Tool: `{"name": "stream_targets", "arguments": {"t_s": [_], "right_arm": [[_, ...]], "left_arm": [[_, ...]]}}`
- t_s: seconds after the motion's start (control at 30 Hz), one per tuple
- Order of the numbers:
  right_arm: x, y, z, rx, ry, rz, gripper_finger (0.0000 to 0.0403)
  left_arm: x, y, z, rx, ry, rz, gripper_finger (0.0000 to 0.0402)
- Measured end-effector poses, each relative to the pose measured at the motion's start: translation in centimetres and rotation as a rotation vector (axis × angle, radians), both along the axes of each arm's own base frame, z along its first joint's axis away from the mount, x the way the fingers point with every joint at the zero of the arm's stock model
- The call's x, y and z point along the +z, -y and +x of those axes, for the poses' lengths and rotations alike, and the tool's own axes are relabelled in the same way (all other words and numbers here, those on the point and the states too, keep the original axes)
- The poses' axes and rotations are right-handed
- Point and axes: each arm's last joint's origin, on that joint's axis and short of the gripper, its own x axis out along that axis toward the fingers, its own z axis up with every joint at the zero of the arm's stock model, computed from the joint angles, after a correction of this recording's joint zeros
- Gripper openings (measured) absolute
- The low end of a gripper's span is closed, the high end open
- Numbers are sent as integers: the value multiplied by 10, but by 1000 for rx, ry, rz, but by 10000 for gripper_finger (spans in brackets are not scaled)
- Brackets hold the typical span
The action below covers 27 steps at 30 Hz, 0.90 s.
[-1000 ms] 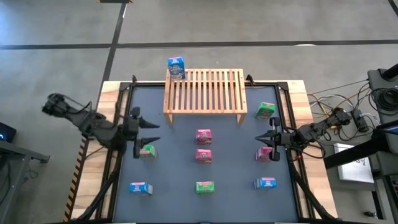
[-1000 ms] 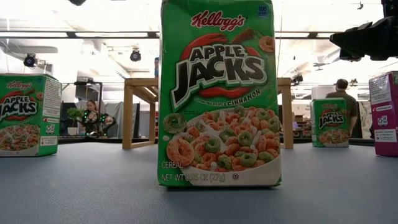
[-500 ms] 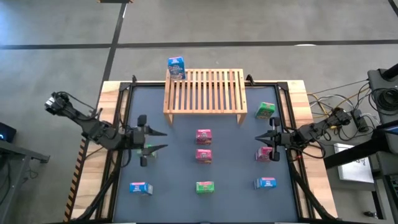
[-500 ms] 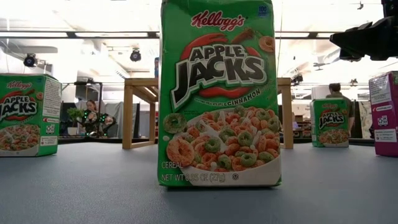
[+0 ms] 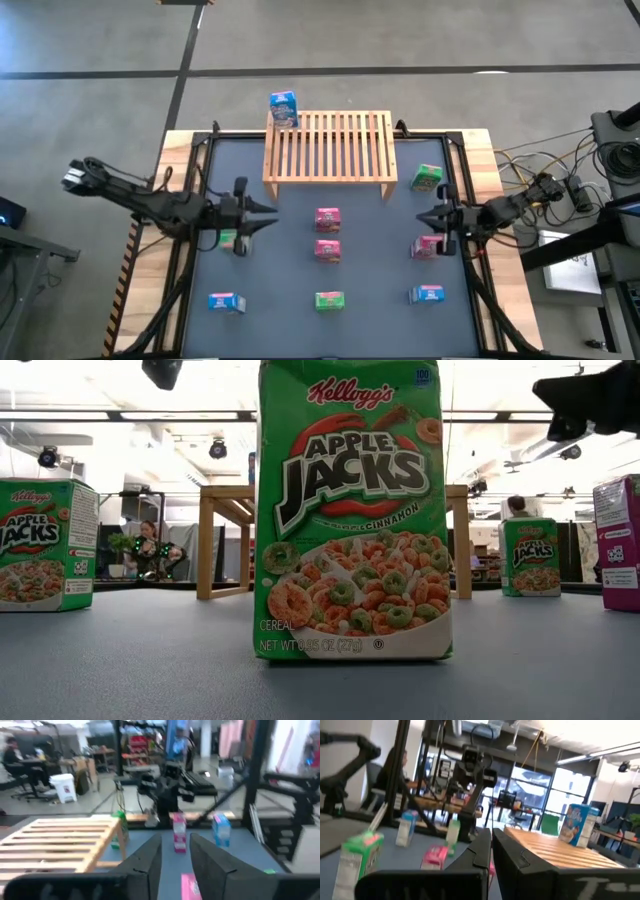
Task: Stack cereal on shelf
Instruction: Put the right blue cereal box on the shelf aligned with the other blue cereal box
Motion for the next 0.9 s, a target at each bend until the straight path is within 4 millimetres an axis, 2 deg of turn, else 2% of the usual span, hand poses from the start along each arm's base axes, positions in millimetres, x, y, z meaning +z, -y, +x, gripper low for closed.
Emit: {"name": "stream_targets", "arguments": {"t_s": [0.2, 0.33, 0.43, 0.53, 0.67, 0.77, 0.9], "right_arm": [[7, 1, -2, 16, 35, 142, 9], [34, 2, -8, 113, 19, 230, 9], [52, 0, -9, 213, -71, 273, 9], [62, -2, -5, 216, -229, 330, 9], [74, -10, 10, 186, -429, 390, 9], [77, -28, 37, 157, -614, 334, 9], [85, -54, 60, 154, -733, 296, 9]], "left_arm": [[-3, -4, 2, 26, 63, 26, 61], [-3, -4, 2, 26, 67, 25, 57], [-3, -4, 3, 26, 68, 29, 56], [-5, -3, 6, 27, 61, 62, 56], [-9, -3, 13, 34, 50, 96, 56], [-11, -4, 19, 50, 40, 101, 56], [-9, -9, 22, 89, 68, 89, 56]]}}
